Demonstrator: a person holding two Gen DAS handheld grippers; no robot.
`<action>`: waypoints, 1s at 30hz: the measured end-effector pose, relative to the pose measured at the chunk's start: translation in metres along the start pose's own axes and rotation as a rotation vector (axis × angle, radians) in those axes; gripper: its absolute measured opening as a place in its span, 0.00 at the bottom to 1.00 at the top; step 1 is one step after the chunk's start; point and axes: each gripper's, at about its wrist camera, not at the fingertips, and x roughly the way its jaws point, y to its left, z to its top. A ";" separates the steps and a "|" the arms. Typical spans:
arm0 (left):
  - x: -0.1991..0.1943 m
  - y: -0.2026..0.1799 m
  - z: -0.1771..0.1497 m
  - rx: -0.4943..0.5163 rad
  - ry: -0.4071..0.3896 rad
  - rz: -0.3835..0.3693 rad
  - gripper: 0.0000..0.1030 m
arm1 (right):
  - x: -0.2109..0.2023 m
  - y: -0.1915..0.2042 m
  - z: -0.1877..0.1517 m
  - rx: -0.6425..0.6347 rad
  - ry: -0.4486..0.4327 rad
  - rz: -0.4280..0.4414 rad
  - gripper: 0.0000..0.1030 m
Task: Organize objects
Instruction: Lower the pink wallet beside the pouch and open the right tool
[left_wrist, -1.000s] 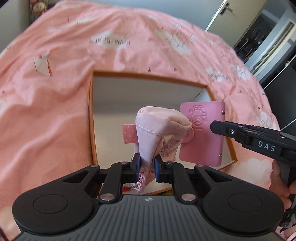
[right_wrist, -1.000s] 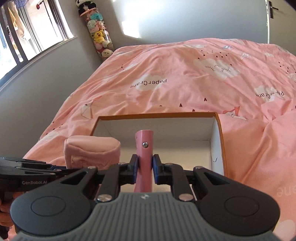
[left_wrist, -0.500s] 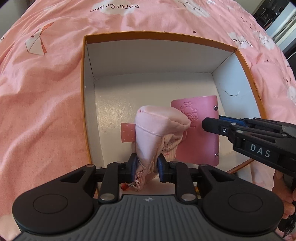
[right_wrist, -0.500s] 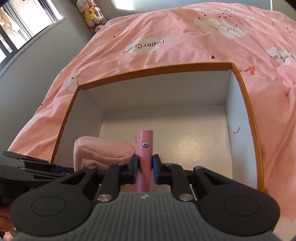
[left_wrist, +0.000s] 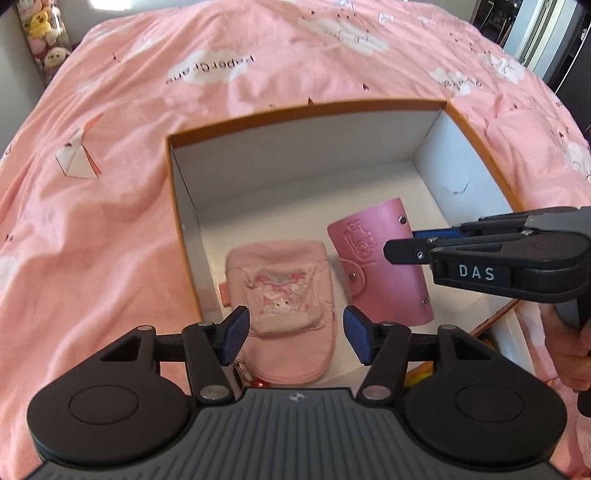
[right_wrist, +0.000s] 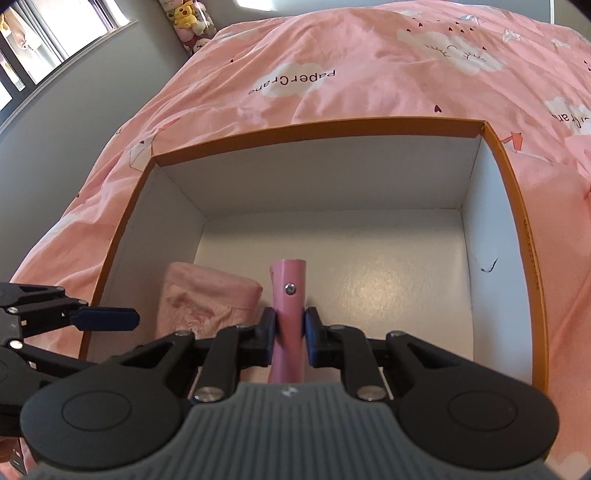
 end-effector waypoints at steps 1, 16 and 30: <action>-0.002 0.000 0.003 -0.004 -0.021 -0.004 0.63 | 0.001 0.000 0.001 0.000 -0.003 0.001 0.17; -0.009 0.018 0.024 -0.077 -0.088 -0.016 0.48 | 0.016 0.027 0.009 -0.093 0.048 0.066 0.16; -0.005 0.007 0.010 -0.040 -0.092 -0.027 0.48 | 0.031 -0.019 0.013 0.104 0.252 0.117 0.17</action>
